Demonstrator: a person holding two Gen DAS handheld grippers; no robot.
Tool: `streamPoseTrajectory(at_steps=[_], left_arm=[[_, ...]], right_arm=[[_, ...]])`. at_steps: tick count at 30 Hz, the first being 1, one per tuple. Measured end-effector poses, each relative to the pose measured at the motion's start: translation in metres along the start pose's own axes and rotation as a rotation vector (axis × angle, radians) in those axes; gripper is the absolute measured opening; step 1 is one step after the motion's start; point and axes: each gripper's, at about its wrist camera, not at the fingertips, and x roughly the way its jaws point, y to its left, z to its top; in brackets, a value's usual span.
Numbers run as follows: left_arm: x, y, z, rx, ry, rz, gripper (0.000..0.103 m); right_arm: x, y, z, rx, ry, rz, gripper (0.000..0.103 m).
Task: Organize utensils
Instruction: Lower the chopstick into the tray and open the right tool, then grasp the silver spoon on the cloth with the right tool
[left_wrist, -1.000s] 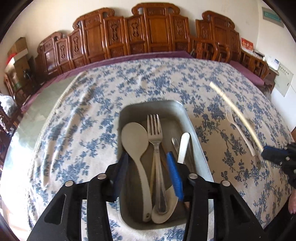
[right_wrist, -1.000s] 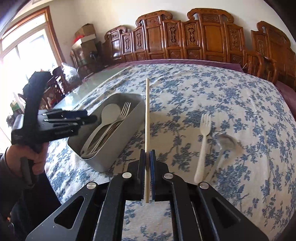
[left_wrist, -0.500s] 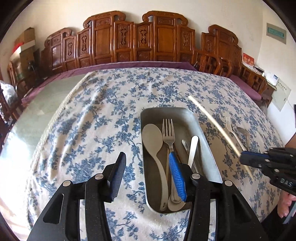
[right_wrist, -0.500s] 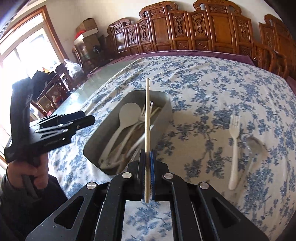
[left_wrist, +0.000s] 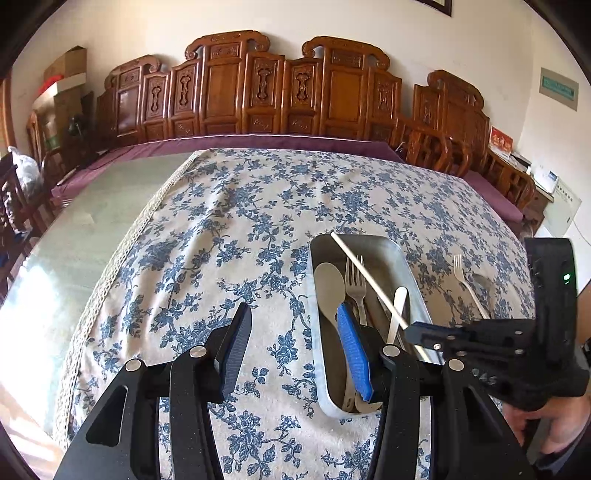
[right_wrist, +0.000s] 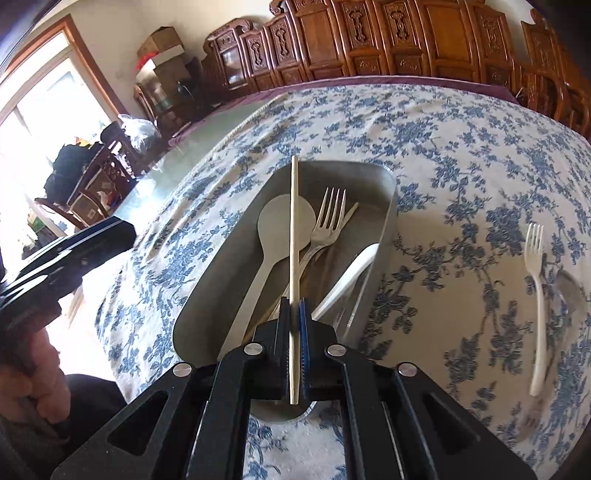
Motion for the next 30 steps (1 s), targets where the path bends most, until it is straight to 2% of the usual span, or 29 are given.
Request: streamPoseTrajectory(at_steps=[4,8,19,23,26,28,29,30], left_arm=[[0.002,-0.001,0.000,0.003,0.004,0.003,0.046],[0.005,-0.005,0.001,0.009,0.008,0.002,0.046],[0.011,-0.022,-0.002,0.033,0.020,-0.013,0.046],[0.014,-0.030,-0.004,0.040,0.026,-0.027,0.046],[0.014,-0.039,-0.005,0.047,0.027,-0.040,0.046],[0.014,-0.046,-0.005,0.055,0.023,-0.049,0.046],[0.014,-0.050,-0.005,0.059,0.020,-0.052,0.046],[0.014,-0.053,-0.005,0.062,0.018,-0.054,0.046]], right_arm=[[0.011,-0.001,-0.002,0.022,0.018,-0.011,0.007],[0.008,0.002,-0.002,0.003,-0.005,0.001,0.010],[-0.034,-0.021,0.000,-0.044,-0.098,0.040,0.010],[-0.056,-0.041,-0.006,-0.060,-0.125,-0.007,0.010],[-0.071,-0.062,-0.013,-0.074,-0.138,-0.076,0.010],[-0.082,-0.083,-0.021,-0.072,-0.141,-0.134,0.015],[-0.085,-0.096,-0.024,-0.063,-0.142,-0.160,0.022],[-0.088,-0.105,-0.026,-0.055,-0.140,-0.180,0.025]])
